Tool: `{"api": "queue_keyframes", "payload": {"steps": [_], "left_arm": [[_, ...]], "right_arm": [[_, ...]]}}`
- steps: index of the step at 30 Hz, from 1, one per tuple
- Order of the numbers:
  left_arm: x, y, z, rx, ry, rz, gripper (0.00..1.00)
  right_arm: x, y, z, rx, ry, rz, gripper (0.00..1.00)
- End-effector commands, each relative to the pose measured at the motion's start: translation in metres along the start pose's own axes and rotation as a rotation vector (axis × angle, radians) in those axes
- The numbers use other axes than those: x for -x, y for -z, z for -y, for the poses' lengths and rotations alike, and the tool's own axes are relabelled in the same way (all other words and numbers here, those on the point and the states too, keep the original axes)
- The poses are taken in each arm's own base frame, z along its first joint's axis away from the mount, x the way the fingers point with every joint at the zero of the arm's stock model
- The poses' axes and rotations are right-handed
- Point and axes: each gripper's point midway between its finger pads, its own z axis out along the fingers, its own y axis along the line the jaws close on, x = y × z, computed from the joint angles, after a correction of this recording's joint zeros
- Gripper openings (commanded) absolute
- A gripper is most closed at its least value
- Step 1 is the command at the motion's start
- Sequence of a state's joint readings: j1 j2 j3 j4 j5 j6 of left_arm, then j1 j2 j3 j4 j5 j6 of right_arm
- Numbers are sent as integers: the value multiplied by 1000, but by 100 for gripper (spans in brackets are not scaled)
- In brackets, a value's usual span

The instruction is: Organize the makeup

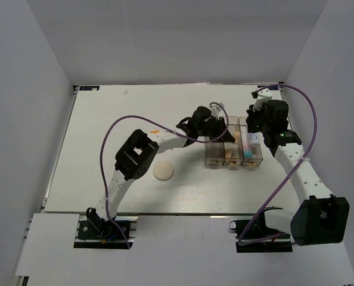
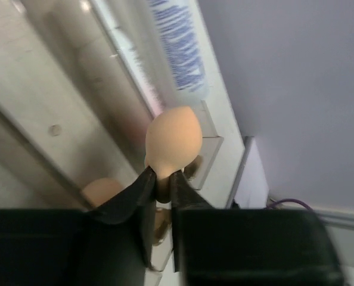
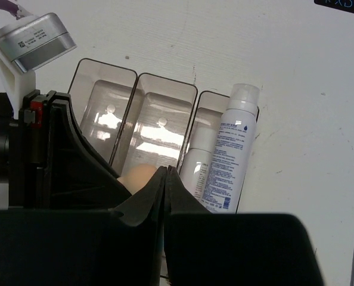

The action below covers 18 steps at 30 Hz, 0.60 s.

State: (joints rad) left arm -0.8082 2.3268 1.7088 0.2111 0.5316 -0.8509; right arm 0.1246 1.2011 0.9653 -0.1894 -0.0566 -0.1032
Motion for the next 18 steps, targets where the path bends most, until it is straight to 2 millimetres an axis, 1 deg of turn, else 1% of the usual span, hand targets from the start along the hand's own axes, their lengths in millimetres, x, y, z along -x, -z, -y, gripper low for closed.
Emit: {"api": "queue_keyframes", "payload": {"steps": [1,2,4,5,7,11,18], "left_arm": [[26,13,12,69,-40,55,28],[25,13,11,73,-41,51,31],[24,14,9,95,-32,37,38],[23,13,7,103,-29,35,47],[26,12,8,107,-36,35,51],[32,14,14,102,-45,49,60],[44,19,31,80,-62,83,64]], "right_arm": [[16,3,-1,9,-5,63,0],[18,3,-1,9,-5,66,1],[18,4,-1,14,-3,66,7],[18,4,-2,20,0,67,16],[18,3,-4,32,2,66,24],[19,5,-6,41,2,69,26],[21,7,-9,61,5,75,27]]}}
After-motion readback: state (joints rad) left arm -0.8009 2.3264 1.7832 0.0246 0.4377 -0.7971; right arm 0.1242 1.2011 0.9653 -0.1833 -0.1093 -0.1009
